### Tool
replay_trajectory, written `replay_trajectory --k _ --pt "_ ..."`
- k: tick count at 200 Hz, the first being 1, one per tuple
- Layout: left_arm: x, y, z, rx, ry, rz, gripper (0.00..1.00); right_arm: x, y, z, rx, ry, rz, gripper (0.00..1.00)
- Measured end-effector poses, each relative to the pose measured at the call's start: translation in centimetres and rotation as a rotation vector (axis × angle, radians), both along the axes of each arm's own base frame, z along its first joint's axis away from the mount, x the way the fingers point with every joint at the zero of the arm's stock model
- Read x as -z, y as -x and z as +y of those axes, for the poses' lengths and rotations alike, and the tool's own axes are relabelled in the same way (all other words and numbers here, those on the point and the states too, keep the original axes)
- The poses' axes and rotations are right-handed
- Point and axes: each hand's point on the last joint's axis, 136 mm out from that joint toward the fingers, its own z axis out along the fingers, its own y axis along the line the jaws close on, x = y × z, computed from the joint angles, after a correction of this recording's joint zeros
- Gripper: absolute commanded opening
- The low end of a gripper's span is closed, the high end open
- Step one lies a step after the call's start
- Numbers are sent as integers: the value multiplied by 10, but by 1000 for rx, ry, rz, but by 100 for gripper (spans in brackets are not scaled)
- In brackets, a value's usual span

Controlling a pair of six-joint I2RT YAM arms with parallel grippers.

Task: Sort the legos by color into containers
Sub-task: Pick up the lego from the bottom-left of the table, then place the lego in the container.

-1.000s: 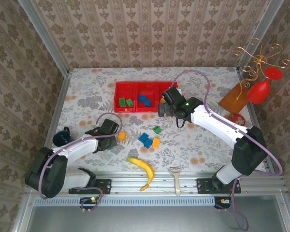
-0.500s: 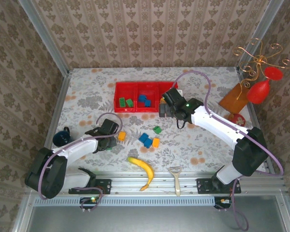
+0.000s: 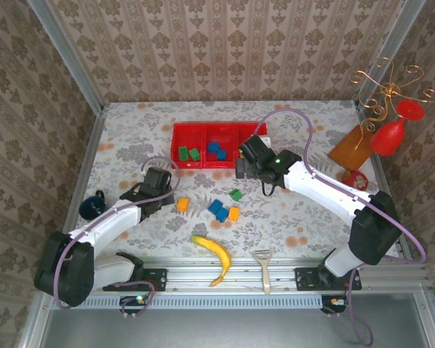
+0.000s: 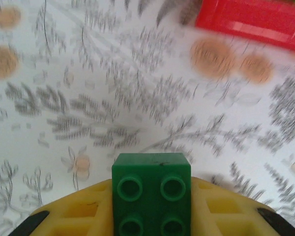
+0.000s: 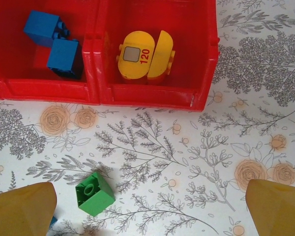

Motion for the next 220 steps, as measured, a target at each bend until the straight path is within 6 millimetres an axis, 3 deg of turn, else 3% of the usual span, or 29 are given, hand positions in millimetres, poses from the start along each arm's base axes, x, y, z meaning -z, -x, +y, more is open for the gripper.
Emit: replay_trajectory --k 46,87,155,220 --pt "-49 -42 -6 27 32 -150 24 5 12 12 -37 8 16 100" --pt "-74 -79 -28 111 41 -213 24 18 24 15 -49 24 46 100" --pt "-74 -144 -70 267 41 -196 24 22 28 16 -40 17 56 100" --pt "-54 -184 -92 330 22 -160 25 23 31 21 -52 10 62 100"
